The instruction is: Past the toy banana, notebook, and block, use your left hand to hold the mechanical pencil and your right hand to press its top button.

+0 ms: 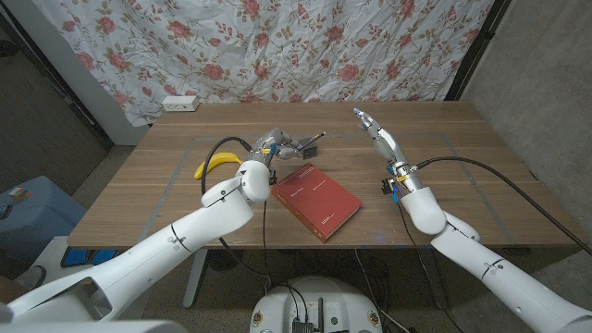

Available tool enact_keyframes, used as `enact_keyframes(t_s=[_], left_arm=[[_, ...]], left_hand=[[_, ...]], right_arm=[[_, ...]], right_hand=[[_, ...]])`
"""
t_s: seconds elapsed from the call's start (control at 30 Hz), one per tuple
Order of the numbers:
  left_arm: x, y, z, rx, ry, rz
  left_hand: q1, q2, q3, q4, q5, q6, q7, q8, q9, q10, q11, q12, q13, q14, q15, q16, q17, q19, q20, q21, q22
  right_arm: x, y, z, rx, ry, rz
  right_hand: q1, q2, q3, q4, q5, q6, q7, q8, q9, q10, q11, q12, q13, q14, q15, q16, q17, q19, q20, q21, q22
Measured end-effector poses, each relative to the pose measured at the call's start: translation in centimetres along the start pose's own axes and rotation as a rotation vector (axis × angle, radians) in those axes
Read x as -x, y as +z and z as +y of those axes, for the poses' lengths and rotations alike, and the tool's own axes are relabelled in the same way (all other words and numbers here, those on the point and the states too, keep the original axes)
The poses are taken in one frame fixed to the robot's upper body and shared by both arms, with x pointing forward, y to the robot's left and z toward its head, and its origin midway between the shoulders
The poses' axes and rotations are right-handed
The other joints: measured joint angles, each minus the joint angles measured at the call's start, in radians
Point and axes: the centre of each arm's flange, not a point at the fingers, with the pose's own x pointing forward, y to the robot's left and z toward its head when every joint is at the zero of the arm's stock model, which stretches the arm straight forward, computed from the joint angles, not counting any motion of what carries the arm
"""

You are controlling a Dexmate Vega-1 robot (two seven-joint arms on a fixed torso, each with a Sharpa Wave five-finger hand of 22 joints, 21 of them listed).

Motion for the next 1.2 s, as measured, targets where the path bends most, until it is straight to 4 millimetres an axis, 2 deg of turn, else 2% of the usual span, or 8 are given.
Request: enact_keyframes(t_s=[0.07,1.03,1.2], left_arm=[[0.0,-0.1,0.2,-0.017,-0.007,-0.001],[0.3,-1.1,3.3,-0.337,-0.078,-0.064],[0.3,-0.8,3.6,-0.439,-0.105,-0.097]], left_hand=[[0.001,-0.001,0.000,0.000,0.000,0.000,0.000,0.000,0.000,0.000,0.000,0.000,0.000,0.000,0.000,0.000,0.000,0.000,0.000,0.000,0.000],[-0.002,0.002,-0.006,0.003,0.000,0.004,-0.004,0.004,0.000,0.000,0.000,0.001,-0.001,0.000,0.000,-0.005,0.000,-0.023,0.002,-0.011,0.000],[-0.002,0.002,-0.006,0.003,0.000,0.004,-0.004,0.004,0.005,0.000,0.000,0.001,-0.001,-0.007,0.000,-0.005,0.000,-0.034,0.002,-0.012,0.000]], right_arm=[[0.0,-0.1,-0.1,-0.010,-0.007,0.008],[0.3,-1.6,-1.2,-0.219,-0.125,0.117],[0.8,-2.2,-1.3,-0.279,-0.154,0.144]], right_hand=[[0.000,0.000,0.000,0.000,0.000,0.000,0.000,0.000,0.000,0.007,-0.007,0.000,0.000,0.002,0.001,0.000,0.000,0.003,-0.003,0.000,0.000],[0.000,0.000,0.000,0.000,0.000,0.010,0.003,0.000,0.000,0.012,-0.001,0.000,0.000,0.005,-0.003,0.005,-0.005,0.003,-0.003,0.000,0.000],[0.000,0.000,0.000,0.000,0.000,0.013,0.005,0.000,0.000,0.016,-0.005,0.000,0.000,0.005,-0.003,0.005,-0.005,0.003,-0.003,0.000,0.000]])
